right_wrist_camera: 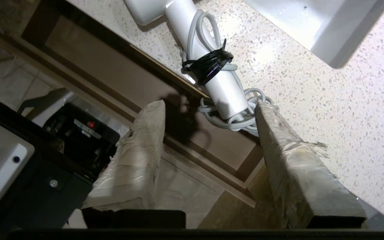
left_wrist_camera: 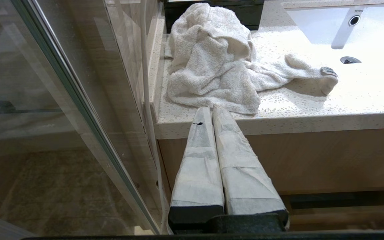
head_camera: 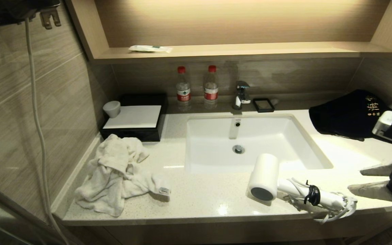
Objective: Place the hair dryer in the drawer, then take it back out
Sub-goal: Pick up the hairdryer
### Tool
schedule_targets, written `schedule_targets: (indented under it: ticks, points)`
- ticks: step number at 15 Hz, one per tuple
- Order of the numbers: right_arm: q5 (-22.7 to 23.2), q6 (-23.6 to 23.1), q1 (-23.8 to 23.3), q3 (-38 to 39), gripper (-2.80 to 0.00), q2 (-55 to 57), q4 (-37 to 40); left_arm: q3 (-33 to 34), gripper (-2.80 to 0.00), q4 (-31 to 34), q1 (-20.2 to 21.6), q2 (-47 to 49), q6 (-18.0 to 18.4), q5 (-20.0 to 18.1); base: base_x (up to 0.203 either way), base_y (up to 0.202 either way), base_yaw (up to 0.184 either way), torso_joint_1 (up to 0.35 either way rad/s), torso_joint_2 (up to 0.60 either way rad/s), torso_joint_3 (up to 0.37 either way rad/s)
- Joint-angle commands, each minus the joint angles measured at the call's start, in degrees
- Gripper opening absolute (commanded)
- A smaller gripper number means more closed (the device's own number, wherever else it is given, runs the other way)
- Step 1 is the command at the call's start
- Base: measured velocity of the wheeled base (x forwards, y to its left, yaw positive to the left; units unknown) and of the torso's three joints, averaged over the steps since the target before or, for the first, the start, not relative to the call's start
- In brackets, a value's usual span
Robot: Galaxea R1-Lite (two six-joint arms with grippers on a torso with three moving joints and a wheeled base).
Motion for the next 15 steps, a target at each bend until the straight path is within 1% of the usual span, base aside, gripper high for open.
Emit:
schedule_targets:
  ticks: [1, 2, 3, 4, 7, 8, 9, 10, 12, 13, 14, 15]
  points:
    - [5.03, -6.63, -3.77, 0.19, 0.0, 5.18, 0.39, 0.09, -2.8, 0.02, 0.0, 0.01, -0.01, 0.0, 0.0, 0.0, 0.0, 0.0, 0.0, 0.0]
    - [8.84, -11.16, -6.81, 0.43, 0.0, 6.67, 0.82, 0.09, -2.8, 0.02, 0.0, 0.09, -0.01, 0.0, 0.0, 0.0, 0.0, 0.0, 0.0, 0.0]
    - [11.23, -15.98, -9.19, 0.76, 0.0, 8.65, 1.92, 0.06, -2.8, 0.02, 0.0, 0.09, -0.01, 0.0, 0.0, 0.0, 0.0, 0.0, 0.0, 0.0]
    - [12.28, -18.27, -10.35, 0.88, 0.0, 10.11, 3.84, 0.09, -2.8, 0.02, 0.0, 0.09, -0.01, 0.0, 0.0, 0.0, 0.0, 0.0, 0.0, 0.0]
    - [14.92, -19.57, -10.78, 0.3, 0.0, 13.04, 8.78, 0.09, -2.8, 0.02, 0.0, 0.09, -0.01, 0.0, 0.0, 0.0, 0.0, 0.0, 0.0, 0.0]
    - [15.27, -19.69, -10.78, 0.23, 0.0, 13.37, 9.33, 0.0, -2.8, 0.02, 0.0, 0.09, -0.01, 0.0, 0.0, 0.0, 0.0, 0.0, 0.0, 0.0]
    - [15.58, -20.75, -10.72, -0.31, 0.0, 14.87, 11.33, 0.09, -2.8, 0.02, 0.0, 0.09, -0.01, 0.0, 0.0, 0.0, 0.0, 0.0, 0.0, 0.0]
    - [15.65, -22.35, -10.74, -1.35, 0.0, 15.89, 14.24, 0.06, -2.8, 0.02, 0.0, 0.09, -0.01, 0.0, 0.0, 0.0, 0.0, 0.0, 0.0, 0.0]
    - [15.1, -23.0, -10.49, -2.78, 0.0, 17.85, 17.04, 0.09, -2.8, 0.02, 0.0, 0.09, -0.01, 0.0, 0.0, 0.0, 0.0, 0.0, 0.0, 0.0]
    - [12.7, -23.07, -9.81, -3.22, 0.0, 18.97, 16.73, 0.09, -2.8, 0.02, 0.0, 0.09, -0.01, 0.0, 0.0, 0.0, 0.0, 0.0, 0.0, 0.0]
    - [9.14, -23.58, -8.75, -3.9, 0.0, 20.26, 15.43, 0.09, -2.8, 0.02, 0.0, 0.09, -0.01, 0.0, 0.0, 0.0, 0.0, 0.0, 0.0, 0.0]
    - [7.55, -24.07, -8.08, -5.06, 0.0, 21.29, 14.01, 0.09, -2.8, 0.02, 0.0, 0.09, -0.01, 0.0, 0.0, 0.0, 0.0, 0.0, 0.0, 0.0]
